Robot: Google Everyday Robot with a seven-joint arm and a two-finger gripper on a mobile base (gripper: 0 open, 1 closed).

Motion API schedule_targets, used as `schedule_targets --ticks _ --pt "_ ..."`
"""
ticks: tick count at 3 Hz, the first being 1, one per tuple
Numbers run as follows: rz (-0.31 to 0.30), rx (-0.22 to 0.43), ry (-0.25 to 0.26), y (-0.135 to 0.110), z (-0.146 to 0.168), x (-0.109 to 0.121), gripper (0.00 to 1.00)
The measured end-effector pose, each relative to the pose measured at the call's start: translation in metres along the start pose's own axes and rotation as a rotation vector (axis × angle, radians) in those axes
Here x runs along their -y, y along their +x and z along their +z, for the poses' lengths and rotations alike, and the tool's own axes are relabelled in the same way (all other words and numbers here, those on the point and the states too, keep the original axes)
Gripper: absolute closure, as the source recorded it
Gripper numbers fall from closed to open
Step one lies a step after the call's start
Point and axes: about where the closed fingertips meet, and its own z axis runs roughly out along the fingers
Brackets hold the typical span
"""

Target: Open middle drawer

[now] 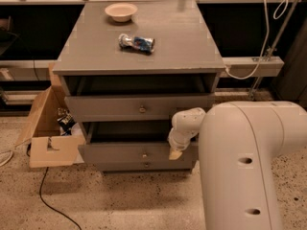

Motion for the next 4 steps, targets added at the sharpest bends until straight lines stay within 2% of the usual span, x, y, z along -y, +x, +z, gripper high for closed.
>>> schedule_targets --ticks 1,2,3,4 --pt "0.016 0.013 -0.008 0.001 -0.014 -0.017 0.80" --pt "0.050 0.036 -0.017 0.005 -0.022 -0.038 1.00" --pt "0.084 0.075 -0.017 0.006 -0.026 -0.057 0.98" --pt "0.084 0.075 -0.017 0.006 -0.026 -0.057 0.81"
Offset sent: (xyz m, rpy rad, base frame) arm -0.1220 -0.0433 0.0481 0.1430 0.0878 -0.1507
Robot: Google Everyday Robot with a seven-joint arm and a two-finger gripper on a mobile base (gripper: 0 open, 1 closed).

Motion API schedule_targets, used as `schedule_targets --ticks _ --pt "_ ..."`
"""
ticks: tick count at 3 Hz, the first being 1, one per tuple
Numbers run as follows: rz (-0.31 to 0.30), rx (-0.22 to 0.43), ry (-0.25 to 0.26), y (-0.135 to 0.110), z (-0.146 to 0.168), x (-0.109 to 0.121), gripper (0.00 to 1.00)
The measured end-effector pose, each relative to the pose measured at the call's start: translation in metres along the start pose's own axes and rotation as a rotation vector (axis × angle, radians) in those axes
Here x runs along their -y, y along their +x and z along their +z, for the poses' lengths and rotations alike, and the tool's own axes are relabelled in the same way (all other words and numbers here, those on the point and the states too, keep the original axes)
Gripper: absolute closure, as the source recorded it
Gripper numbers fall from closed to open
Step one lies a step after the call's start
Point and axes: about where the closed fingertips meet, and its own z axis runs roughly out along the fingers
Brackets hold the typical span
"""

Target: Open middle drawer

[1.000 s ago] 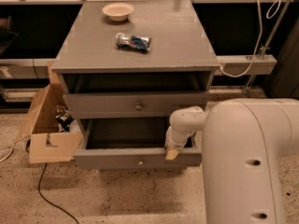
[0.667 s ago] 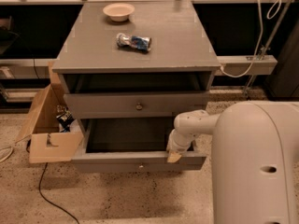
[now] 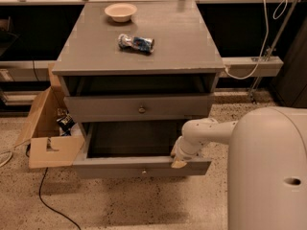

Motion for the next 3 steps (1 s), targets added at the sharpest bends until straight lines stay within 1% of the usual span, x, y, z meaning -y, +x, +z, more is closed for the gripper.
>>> schedule_targets --ticks 1,2,3 --pt "0.000 0.000 0.000 0.000 0.000 0.000 0.55" --pt "0.000 0.000 0.000 0.000 0.000 0.000 0.32" --pt "-0.019 0.023 -0.048 0.002 0.004 -0.019 0.02"
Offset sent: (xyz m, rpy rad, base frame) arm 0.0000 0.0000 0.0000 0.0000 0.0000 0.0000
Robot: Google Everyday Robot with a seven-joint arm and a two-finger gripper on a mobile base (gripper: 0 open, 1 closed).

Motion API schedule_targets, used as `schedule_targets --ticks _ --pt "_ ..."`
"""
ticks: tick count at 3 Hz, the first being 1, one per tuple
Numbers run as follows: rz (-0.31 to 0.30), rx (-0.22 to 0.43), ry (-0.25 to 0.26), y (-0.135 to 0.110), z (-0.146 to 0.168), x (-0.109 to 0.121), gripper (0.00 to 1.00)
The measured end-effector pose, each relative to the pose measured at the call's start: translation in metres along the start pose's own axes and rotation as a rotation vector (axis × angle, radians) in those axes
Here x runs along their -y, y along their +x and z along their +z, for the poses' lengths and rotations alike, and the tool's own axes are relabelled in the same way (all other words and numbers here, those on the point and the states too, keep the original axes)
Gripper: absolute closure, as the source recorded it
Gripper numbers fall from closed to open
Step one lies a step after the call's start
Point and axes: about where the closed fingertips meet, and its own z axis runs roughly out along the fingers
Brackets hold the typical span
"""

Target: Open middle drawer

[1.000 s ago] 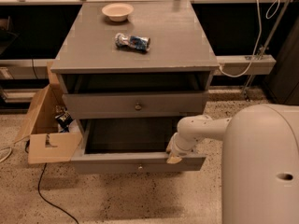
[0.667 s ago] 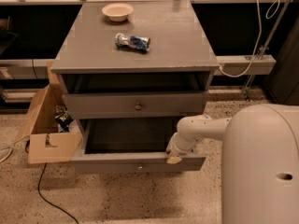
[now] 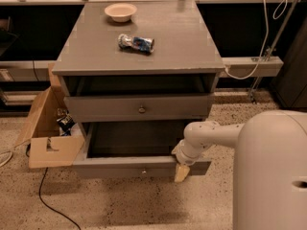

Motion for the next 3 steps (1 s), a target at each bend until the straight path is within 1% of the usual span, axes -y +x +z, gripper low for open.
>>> schedule_targets --ticks 1,2,3 --pt "-0.011 0.006 -0.054 0.001 0.004 -0.022 0.00" --pt "-0.014 0.000 -0.105 0.001 0.008 -0.042 0.18" --pt "-0.016 -0.014 -0.147 0.001 0.009 -0.061 0.41"
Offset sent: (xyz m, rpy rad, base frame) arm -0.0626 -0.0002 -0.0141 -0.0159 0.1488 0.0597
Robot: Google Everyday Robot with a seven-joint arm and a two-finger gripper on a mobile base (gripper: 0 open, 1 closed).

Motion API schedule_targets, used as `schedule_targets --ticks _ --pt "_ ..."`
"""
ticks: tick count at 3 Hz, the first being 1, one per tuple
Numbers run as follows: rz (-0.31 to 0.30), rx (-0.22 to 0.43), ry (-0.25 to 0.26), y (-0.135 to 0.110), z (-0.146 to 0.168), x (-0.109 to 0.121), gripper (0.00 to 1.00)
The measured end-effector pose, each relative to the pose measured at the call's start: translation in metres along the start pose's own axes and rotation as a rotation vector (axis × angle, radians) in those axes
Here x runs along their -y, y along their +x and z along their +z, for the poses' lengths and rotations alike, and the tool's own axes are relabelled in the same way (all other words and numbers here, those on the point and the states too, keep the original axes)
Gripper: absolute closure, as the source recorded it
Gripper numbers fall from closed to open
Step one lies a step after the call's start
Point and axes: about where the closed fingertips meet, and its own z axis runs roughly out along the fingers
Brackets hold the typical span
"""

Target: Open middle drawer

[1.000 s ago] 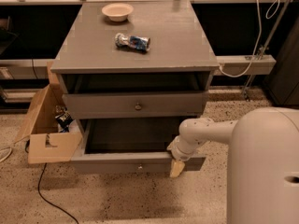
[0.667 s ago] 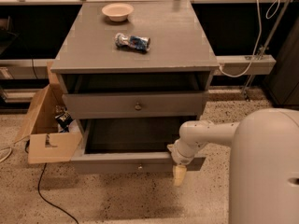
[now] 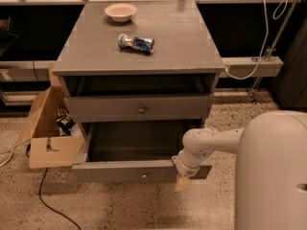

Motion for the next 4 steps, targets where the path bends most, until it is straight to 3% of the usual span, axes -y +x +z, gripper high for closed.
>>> schedule_targets --ticks 1,2,3,4 --pt "0.000 0.000 -0.002 -0.0019 -0.0063 -0.0015 0.64" --pt "0.000 0.000 -0.002 -0.0022 -0.0090 -0.0006 0.60" --pt "0.000 0.000 -0.002 -0.0022 -0.0090 -0.0006 0.37" --pt "-0.002 -0.002 0.002 -0.0014 -0.0135 -0.0011 0.05"
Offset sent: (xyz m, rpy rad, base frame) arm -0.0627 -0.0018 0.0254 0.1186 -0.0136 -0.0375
